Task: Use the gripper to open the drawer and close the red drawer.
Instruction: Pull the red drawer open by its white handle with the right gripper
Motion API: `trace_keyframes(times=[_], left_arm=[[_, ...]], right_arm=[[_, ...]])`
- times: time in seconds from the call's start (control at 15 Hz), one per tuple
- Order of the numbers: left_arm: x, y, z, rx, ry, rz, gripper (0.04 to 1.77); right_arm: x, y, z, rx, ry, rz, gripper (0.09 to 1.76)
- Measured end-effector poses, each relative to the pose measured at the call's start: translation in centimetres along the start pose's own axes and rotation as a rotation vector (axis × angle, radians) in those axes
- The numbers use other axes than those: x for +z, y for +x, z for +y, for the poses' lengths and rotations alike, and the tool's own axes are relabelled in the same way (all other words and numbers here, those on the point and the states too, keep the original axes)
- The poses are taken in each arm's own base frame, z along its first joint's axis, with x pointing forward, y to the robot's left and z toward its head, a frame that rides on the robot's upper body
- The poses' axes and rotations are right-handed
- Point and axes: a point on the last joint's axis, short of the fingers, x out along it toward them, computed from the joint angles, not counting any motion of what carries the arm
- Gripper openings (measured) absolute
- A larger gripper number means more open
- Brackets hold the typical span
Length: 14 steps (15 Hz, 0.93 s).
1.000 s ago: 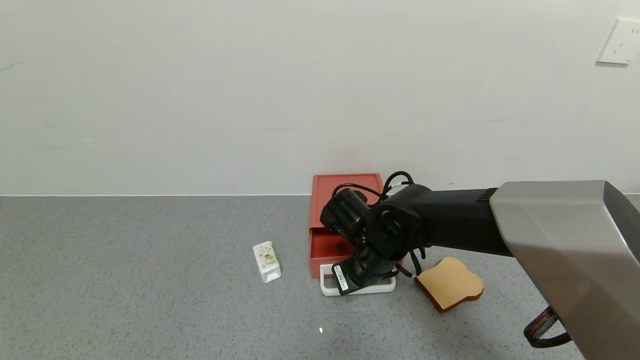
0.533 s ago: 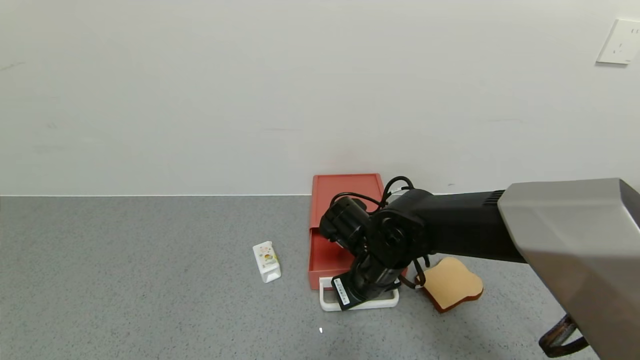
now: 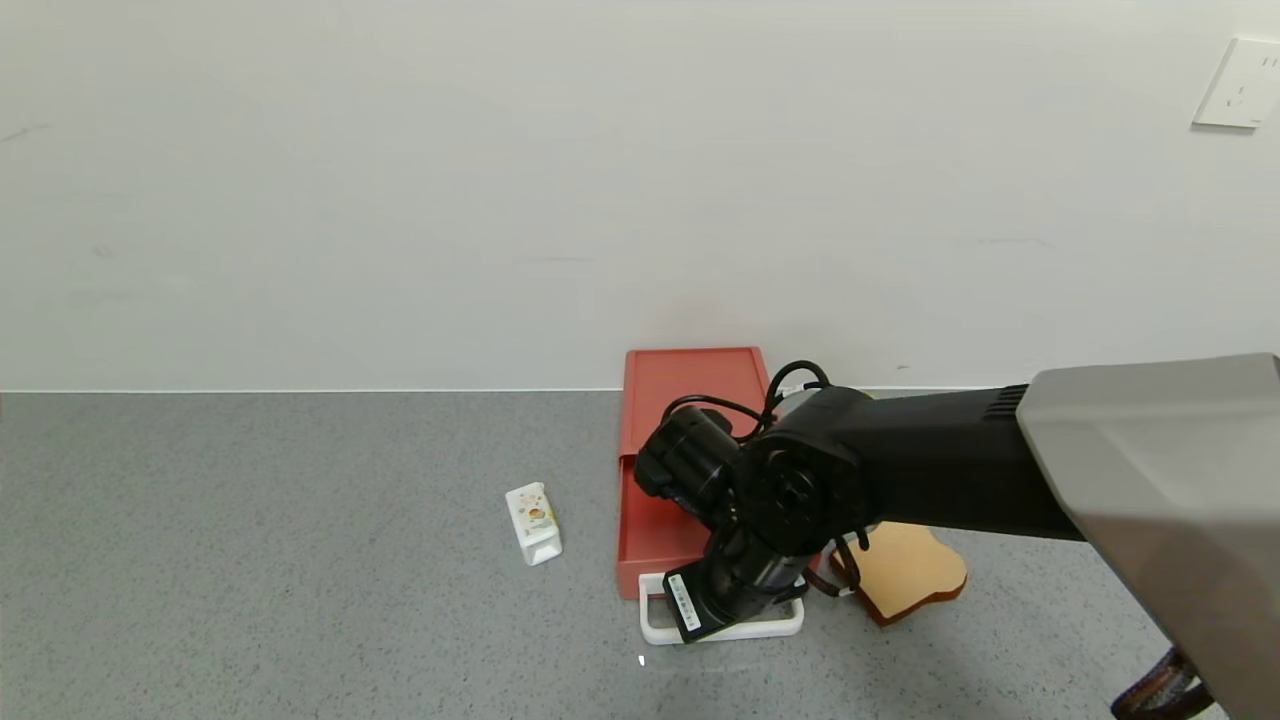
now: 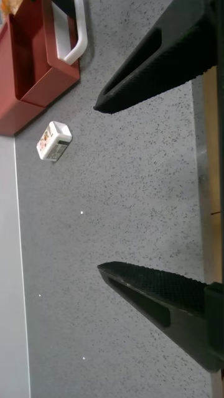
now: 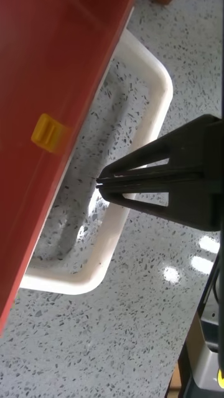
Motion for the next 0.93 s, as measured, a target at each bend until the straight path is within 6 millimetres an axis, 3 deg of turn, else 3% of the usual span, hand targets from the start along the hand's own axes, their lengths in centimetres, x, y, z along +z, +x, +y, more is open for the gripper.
trace_keyframes(times=[0.93], left_arm=[[0.0,0.0,0.0,0.0,0.0,0.0,1.72]], right_arm=[[-1.5,-0.3,0.7,0.019,-0.013,0.045,0.12]])
